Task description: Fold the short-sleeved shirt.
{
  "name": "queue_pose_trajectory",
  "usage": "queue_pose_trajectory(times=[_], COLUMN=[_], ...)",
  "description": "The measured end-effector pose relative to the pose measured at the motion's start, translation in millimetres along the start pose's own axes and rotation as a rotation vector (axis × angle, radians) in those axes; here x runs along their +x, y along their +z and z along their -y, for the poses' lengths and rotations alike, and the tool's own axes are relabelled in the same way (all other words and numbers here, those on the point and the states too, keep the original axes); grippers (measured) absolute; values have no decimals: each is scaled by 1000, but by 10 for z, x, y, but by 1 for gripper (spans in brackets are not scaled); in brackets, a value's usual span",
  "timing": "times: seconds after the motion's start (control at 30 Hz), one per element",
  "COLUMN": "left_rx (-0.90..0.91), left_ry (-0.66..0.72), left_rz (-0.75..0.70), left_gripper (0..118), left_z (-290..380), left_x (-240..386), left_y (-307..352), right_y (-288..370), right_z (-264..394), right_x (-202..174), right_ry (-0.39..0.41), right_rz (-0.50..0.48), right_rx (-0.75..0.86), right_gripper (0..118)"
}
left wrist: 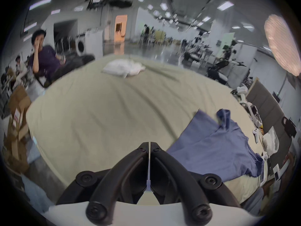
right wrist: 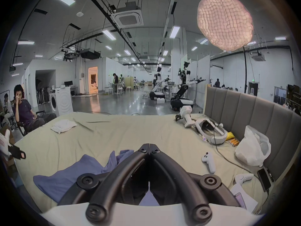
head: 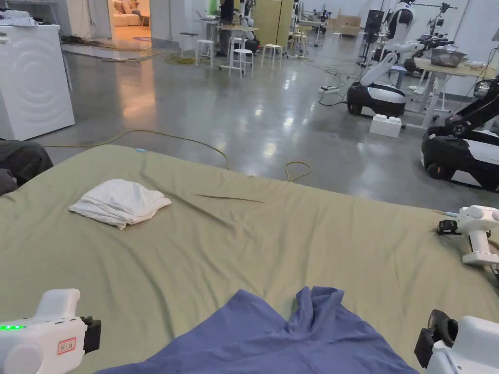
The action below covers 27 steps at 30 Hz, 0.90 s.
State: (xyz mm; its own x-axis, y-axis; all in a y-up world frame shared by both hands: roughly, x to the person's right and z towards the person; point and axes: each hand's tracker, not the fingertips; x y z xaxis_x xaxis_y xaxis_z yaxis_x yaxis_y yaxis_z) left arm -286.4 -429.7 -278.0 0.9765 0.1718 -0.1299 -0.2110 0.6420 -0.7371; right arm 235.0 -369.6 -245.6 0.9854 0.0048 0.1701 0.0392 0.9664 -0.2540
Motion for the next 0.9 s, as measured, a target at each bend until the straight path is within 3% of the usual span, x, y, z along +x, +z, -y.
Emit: queue_pose_trajectory(times=[0.03, 0.07, 0.17, 0.23, 0.43, 0.6, 0.63, 0.77, 0.8, 0.9], left_rx=[-39, -82, -178, -227, -329, -297, -287, -237, -234, -231], left_ry=[18, 30, 59, 101, 136, 97, 80, 22, 22, 20], left_rz=[-23, -40, -60, -72, -141, -198, -213, -212, -199, -182], left_gripper=[5, 16, 71, 72, 72, 68, 64, 14, 7, 6], left_z=[30, 44, 135, 168, 297, 348, 347, 332, 322, 316], left_x=[-60, -111, -194, -235, -301, -179, -154, 11, 32, -20], left_y=[-84, -167, -380, -512, -904, -931, -931, -824, -820, -933], right_y=[-24, -47, -96, -129, -237, -395, -436, -656, -739, -1146], right_z=[22, 43, 106, 143, 228, 324, 360, 369, 357, 387], right_x=[-8, -19, -70, -104, -155, -148, -137, -108, -98, -36], right_ry=[-9, -11, 4, 21, 38, 56, 57, 64, 69, 96], right_rz=[-4, -9, -13, -19, -28, -32, -33, -41, -48, -73], right_rx=[-14, -26, -50, -67, -119, -172, -180, -222, -238, -299], right_gripper=[0, 0, 0, 0, 0, 0, 0, 0, 0, 0])
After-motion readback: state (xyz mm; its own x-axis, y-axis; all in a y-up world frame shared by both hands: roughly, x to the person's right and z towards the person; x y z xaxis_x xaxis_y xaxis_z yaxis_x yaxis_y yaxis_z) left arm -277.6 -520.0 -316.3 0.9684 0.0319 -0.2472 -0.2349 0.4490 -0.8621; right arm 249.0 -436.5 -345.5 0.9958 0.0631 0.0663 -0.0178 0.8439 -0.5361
